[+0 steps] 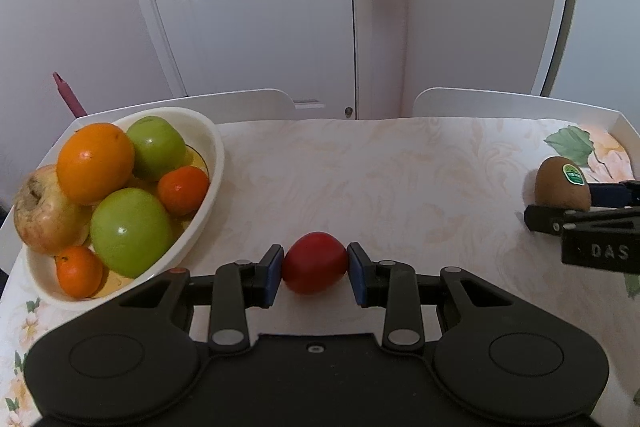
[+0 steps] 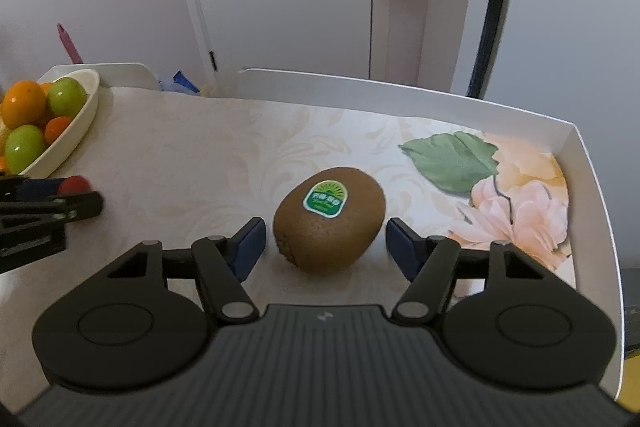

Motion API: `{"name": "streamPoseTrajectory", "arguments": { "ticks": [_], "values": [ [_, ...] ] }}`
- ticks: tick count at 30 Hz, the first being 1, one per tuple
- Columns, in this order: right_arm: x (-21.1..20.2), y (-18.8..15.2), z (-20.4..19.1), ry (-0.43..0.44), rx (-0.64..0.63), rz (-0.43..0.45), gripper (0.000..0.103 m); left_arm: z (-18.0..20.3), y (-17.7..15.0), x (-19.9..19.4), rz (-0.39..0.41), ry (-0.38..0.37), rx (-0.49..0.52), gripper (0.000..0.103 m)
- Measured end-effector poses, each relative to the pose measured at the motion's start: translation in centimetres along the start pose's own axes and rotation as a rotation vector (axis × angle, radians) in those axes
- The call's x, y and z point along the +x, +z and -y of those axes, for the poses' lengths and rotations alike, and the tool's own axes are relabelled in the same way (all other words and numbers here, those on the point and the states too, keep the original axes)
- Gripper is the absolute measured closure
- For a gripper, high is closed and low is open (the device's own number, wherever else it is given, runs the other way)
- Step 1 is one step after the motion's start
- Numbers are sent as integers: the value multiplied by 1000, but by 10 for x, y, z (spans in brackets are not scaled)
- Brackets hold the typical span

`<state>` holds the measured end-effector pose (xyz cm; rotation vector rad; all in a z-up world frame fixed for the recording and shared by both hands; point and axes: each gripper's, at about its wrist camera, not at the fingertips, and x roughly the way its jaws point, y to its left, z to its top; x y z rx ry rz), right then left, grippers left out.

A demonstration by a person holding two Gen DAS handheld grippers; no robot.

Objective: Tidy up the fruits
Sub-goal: 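Grasp the other red tomato with the left tool while the right tool grasps the kiwi, then carry the tomato and kiwi over the bowl with both tools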

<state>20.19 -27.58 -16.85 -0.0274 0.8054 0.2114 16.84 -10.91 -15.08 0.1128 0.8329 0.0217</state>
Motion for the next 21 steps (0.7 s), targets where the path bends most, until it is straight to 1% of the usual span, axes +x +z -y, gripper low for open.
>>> {"name": "streamPoseTrajectory", "arguments": {
  "ticks": [2,4,7,13,21],
  "values": [
    [1,0,2,-3,6,8,22,-1,-2,-4,4,1,-1,65],
    [2,0,2,-4,-2,16,30,-3,-3,-8,9,0,-6,65],
    [1,0,0,2,-20,30,34,-6,-6,-16,19,2,-13,65],
    [-8,2,-5,25,-44,62,35,-14,-9,-32,43,13,-36,65],
    [-40,14,-31,87,-91,123,35,-28,-13,-70,88,44,-86,65]
  ]
}}
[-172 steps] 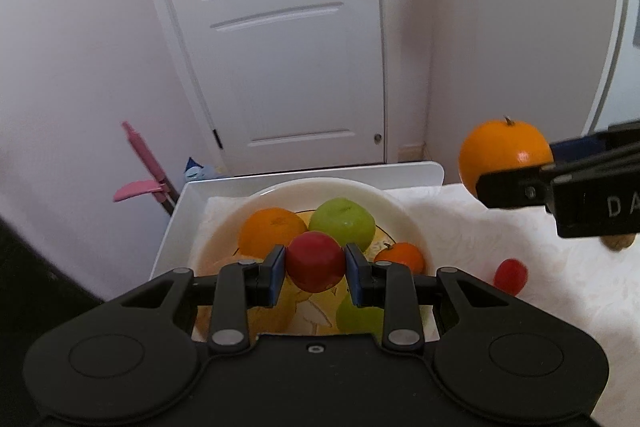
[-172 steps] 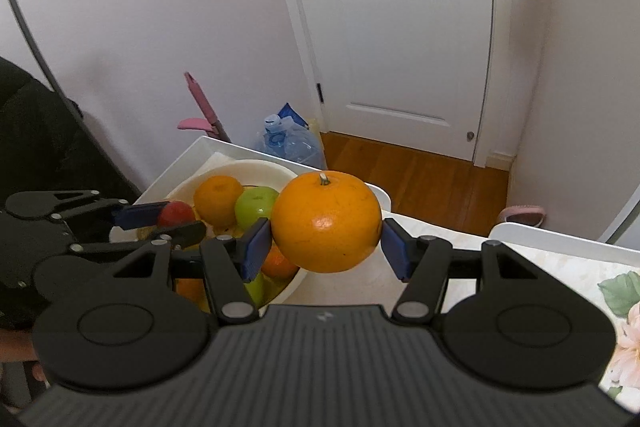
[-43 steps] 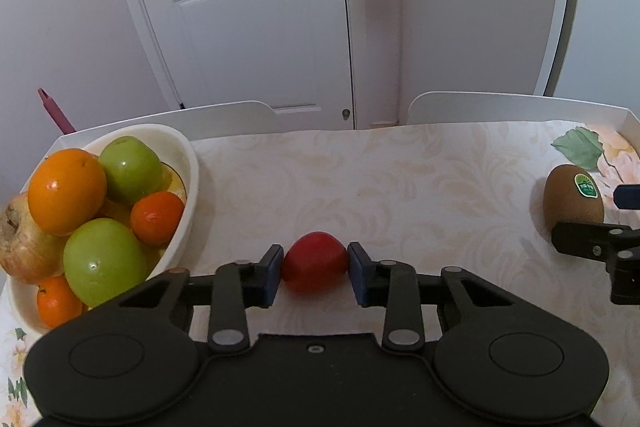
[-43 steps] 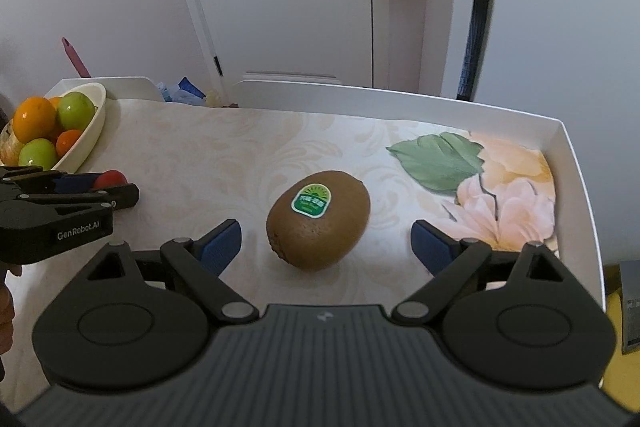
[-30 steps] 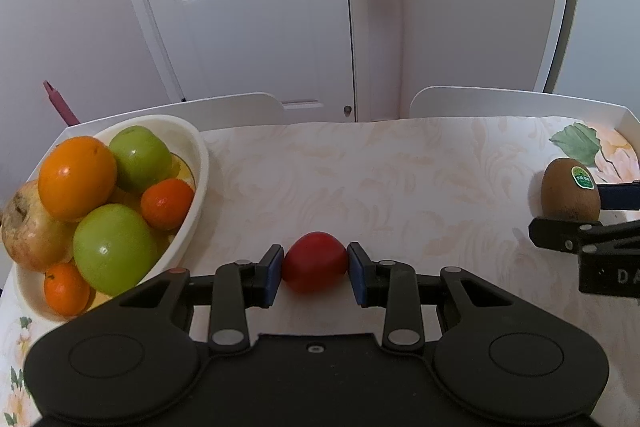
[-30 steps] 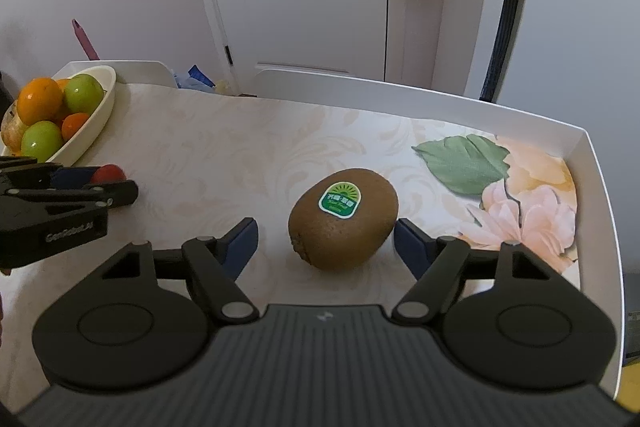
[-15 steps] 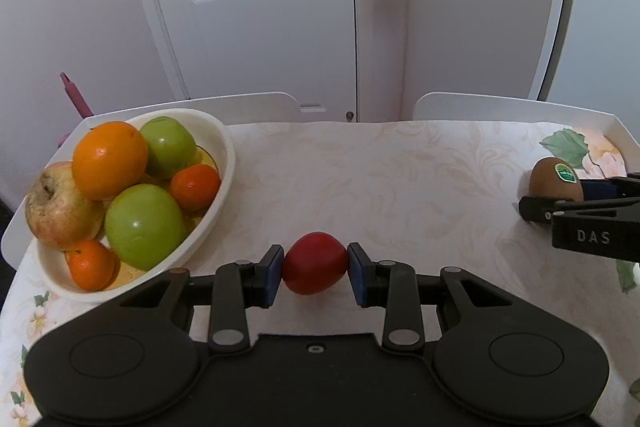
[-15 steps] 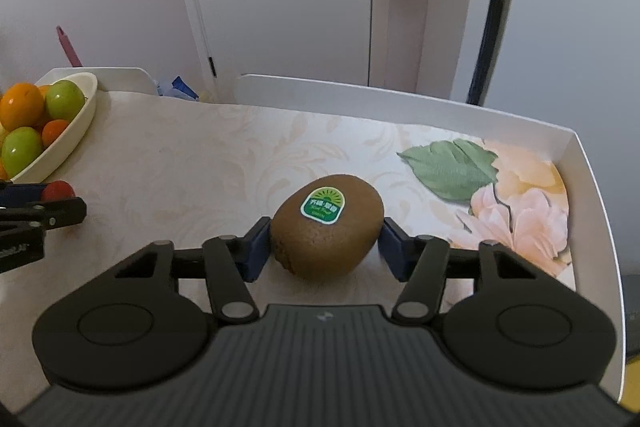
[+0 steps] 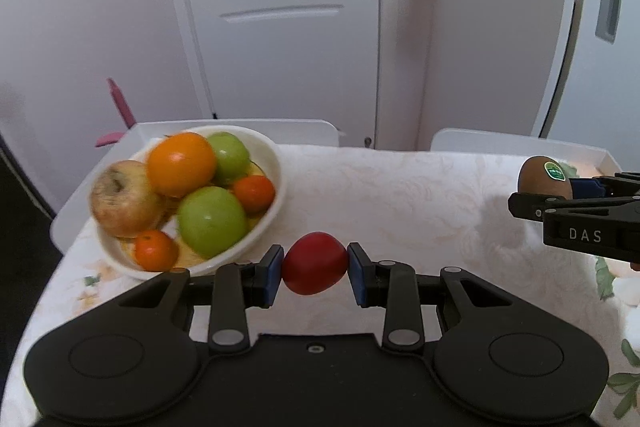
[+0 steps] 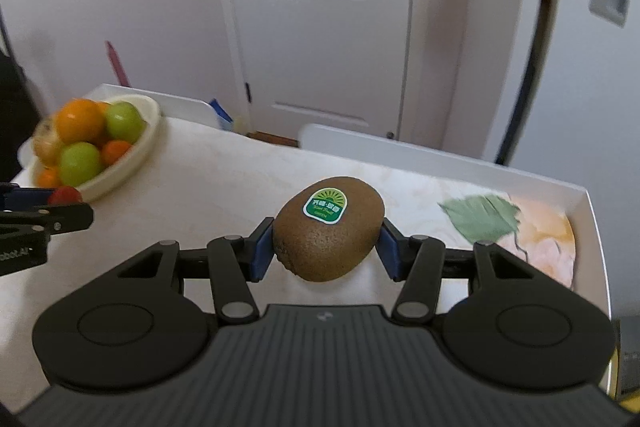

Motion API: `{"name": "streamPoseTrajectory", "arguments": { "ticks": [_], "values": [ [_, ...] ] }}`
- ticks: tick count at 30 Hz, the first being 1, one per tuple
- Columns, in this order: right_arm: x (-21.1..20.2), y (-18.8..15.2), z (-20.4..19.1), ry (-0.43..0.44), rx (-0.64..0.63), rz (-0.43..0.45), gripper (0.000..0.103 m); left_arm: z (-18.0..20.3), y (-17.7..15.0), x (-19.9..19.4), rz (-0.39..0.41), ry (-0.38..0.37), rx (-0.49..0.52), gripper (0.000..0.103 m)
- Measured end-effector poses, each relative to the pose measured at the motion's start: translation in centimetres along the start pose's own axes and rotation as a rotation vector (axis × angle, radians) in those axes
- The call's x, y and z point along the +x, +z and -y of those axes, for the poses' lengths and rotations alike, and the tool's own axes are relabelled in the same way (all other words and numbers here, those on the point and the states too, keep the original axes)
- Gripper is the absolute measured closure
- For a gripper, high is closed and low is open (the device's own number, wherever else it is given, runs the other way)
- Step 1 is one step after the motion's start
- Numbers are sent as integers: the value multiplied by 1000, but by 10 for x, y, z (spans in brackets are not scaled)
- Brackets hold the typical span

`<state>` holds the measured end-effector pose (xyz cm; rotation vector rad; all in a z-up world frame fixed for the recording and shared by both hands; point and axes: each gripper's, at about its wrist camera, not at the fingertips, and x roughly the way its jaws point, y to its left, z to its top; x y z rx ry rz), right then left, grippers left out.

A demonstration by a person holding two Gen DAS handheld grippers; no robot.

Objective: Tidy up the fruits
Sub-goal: 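Carry the tomato and kiwi over the bowl with both tools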

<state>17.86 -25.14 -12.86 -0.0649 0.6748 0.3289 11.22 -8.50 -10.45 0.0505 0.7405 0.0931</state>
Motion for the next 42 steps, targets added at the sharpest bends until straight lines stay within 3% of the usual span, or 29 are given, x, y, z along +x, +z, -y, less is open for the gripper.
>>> {"name": "streamPoseTrajectory", "arguments": {
  "ticks": [15,26,38,39,42],
  "values": [
    [-37,47,-86,137,-50,67,35,-72,17,-41,55,70,-37,65],
    [-25,68,-147,137,-35,49,35,-116,28,-13,37,27,22,65],
    [3,75,-170,69,18,23,35,-123,29,30,-15,-34,129,64],
    [3,74,-172,64,21,23,35,-124,29,31,-14,-44,132,63],
    [7,74,-175,51,33,21,35,-129,30,31,1,-66,136,38]
  ]
}}
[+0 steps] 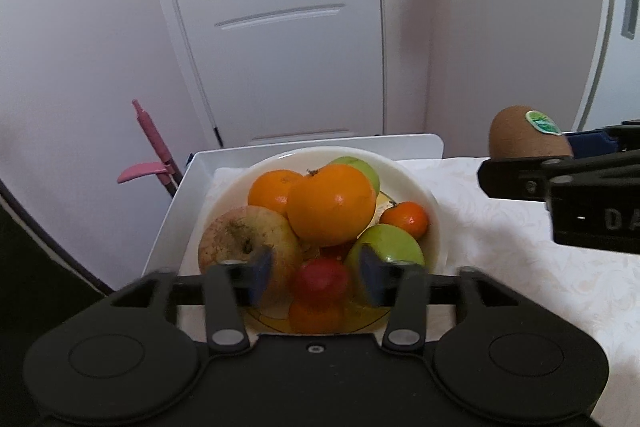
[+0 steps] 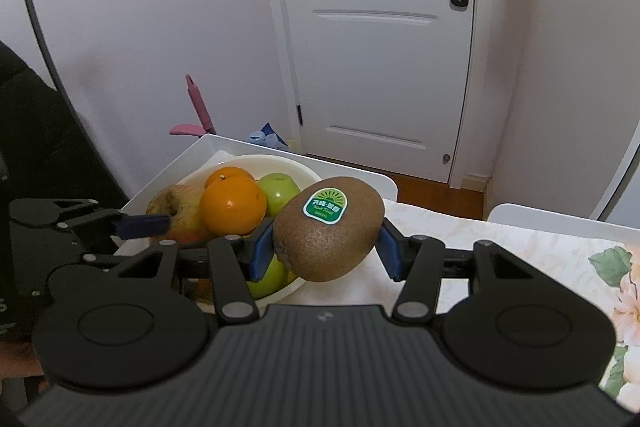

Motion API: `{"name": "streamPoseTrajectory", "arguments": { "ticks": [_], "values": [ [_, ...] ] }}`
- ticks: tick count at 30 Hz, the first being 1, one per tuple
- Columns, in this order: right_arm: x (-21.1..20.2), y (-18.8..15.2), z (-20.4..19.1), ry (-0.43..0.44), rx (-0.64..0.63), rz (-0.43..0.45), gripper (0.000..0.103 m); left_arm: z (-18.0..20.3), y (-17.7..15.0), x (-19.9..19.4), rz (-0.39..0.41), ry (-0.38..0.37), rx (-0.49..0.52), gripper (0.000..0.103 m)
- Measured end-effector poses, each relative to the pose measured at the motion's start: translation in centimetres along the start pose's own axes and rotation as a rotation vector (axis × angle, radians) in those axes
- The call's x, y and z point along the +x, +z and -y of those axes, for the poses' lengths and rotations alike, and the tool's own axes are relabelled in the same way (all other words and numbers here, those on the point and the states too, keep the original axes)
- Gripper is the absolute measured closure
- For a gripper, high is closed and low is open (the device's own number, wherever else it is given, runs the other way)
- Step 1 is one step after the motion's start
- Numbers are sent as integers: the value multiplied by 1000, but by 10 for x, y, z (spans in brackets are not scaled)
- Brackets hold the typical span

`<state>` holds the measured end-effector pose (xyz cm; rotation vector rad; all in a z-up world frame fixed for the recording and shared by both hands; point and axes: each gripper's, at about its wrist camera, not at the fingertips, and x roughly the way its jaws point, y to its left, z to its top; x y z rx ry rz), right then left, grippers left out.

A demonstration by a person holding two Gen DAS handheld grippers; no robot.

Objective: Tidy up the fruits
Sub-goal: 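Carry the tomato and kiwi over the bowl with both tools, then lower the tomato and kiwi into the bowl and open both tools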

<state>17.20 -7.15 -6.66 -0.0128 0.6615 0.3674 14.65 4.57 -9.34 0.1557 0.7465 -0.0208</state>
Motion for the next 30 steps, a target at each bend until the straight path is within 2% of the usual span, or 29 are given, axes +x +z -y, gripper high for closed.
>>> {"name": "streamPoseTrajectory", "arguments": {
  "ticks": [1,2,10,15,30],
  "values": [
    [1,0,0,-3,5,-2,35,-1,0,-1,7,-3,2,30],
    [3,1,0,-3,9,-4,35,-2,0,-2,16,-5,4,29],
    [15,6,-3,1,-30,-17,35,-16,0,-13,28,-24,-19,28],
    [34,11,0,22,-101,-33,35,-24,-3,-21,33,-2,-32,24],
    [92,8,7,190,-246,-67,35,-33,-9,-27,13,72,-123,23]
  ]
}}
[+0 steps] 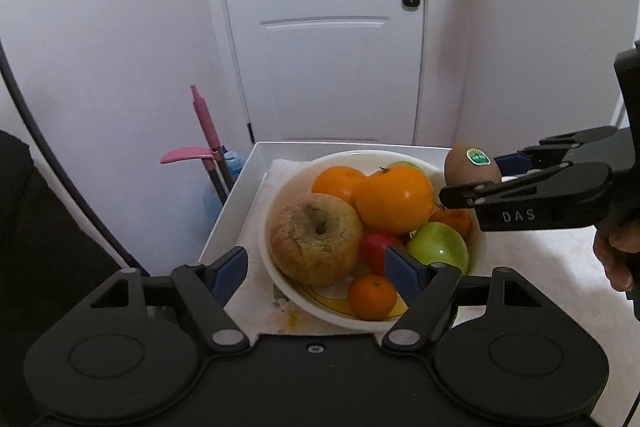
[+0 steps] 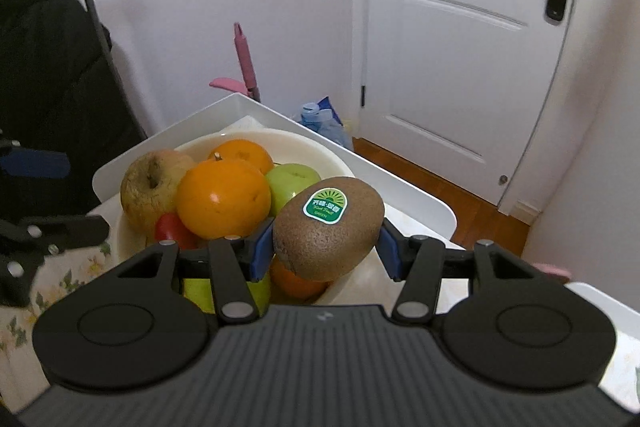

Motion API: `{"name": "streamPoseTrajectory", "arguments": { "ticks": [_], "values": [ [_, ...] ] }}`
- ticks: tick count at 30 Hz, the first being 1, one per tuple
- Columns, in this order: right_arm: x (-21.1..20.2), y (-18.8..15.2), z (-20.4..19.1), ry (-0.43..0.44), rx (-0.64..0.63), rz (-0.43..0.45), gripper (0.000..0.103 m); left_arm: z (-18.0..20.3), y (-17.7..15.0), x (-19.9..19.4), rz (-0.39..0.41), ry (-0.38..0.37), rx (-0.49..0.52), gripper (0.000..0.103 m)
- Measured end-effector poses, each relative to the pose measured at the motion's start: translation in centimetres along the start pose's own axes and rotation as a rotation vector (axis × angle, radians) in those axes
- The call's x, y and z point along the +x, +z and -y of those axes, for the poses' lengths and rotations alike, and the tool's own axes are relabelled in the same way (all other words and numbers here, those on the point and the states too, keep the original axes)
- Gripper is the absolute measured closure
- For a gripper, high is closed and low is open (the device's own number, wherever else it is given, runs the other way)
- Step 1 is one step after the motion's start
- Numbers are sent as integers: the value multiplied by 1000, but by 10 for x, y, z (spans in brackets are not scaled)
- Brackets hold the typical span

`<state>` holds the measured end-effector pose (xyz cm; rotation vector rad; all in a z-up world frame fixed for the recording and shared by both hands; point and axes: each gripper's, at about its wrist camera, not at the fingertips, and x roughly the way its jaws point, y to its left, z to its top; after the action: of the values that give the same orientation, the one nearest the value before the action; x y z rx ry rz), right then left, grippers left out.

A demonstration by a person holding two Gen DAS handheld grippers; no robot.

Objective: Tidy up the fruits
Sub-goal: 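Lower the tomato and kiwi into the bowl and open both tools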

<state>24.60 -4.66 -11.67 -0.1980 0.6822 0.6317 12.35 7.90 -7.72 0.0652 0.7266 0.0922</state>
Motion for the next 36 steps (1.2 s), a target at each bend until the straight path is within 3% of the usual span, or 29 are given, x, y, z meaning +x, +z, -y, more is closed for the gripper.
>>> {"name": "streamPoseTrajectory", "arguments": {
  "ticks": [5,10,22,30,36],
  "values": [
    [7,-3,7,47,-25,-1,33,6,-1,-2,2,20,-23,23],
    [1,-1,11,56,-56,38,0,12,-2,-3,-5,26,-34,23],
    [-27,-2,4,35,-50,55,0,15,2,-17,7,45,-13,23],
    [-99,1,-15,-17,13,112,0,9,15,-59,61,-3,13,23],
    [-170,0,-31,-131,88,137,0,12,17,-95,90,-74,48,23]
  ]
}}
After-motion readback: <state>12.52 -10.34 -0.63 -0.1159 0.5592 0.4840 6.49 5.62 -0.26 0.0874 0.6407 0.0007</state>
